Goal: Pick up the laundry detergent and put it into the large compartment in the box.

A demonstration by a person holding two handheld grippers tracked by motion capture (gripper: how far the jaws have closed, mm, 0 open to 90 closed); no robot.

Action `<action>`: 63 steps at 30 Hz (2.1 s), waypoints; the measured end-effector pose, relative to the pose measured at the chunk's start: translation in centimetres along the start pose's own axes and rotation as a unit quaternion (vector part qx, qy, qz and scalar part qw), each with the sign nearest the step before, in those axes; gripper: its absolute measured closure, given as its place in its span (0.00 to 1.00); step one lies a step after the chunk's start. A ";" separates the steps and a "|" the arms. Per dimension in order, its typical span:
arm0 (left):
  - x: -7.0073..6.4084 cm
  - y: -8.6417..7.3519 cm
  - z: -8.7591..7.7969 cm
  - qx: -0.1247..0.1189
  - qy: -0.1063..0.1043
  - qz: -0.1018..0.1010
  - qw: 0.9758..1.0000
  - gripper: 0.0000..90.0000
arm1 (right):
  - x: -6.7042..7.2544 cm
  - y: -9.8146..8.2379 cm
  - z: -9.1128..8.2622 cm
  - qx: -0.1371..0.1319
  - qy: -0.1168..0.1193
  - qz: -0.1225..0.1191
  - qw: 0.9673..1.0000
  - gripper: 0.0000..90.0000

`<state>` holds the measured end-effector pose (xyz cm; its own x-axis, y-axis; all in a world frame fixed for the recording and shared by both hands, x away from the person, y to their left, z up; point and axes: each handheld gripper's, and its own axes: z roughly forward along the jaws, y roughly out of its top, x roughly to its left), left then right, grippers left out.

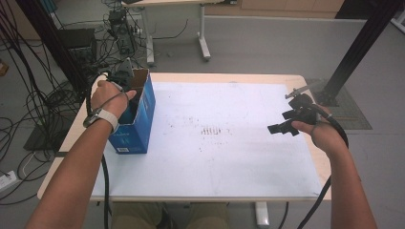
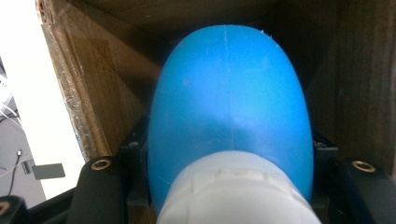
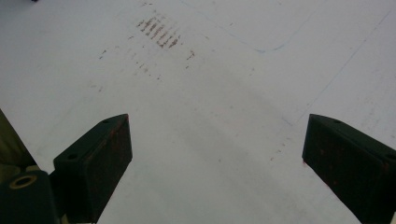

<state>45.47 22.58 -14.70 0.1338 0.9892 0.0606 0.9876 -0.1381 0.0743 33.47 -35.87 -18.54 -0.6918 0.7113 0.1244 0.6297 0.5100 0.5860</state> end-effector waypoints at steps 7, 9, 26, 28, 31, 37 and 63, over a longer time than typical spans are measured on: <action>0.0 -0.1 0.0 -0.001 0.000 0.000 1.000 0.42 | 0.1 0.1 0.1 0.000 0.000 0.001 1.000 0.09; 0.0 -0.1 0.0 -0.002 0.000 0.000 1.000 0.42 | 0.1 0.1 0.1 0.000 0.000 -0.001 1.000 0.09; 0.0 -0.1 0.0 -0.003 -0.001 0.001 1.000 0.42 | 0.0 -0.1 0.0 0.001 0.000 0.002 1.000 0.09; 0.0 -0.1 0.0 -0.004 -0.001 0.001 1.000 0.42 | 0.0 -0.2 0.0 0.001 0.000 0.002 1.000 0.09; 0.0 -0.1 0.0 -0.006 -0.002 0.001 1.000 0.42 | 0.0 -0.2 0.0 0.001 0.000 0.003 1.000 0.09; 0.0 -0.1 0.0 -0.008 -0.006 0.003 1.000 0.41 | 0.0 -0.1 0.1 0.002 0.001 0.004 1.000 0.09; 0.2 -0.1 0.2 -0.005 -0.015 -0.003 1.000 0.32 | 0.0 -0.4 0.1 0.001 0.001 0.004 1.000 0.09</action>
<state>45.44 22.78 -14.85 0.1294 0.9911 0.0310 0.9877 -0.1316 0.0840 33.27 -36.07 -18.87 -0.6877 0.7143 0.1301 0.6357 0.5058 0.5832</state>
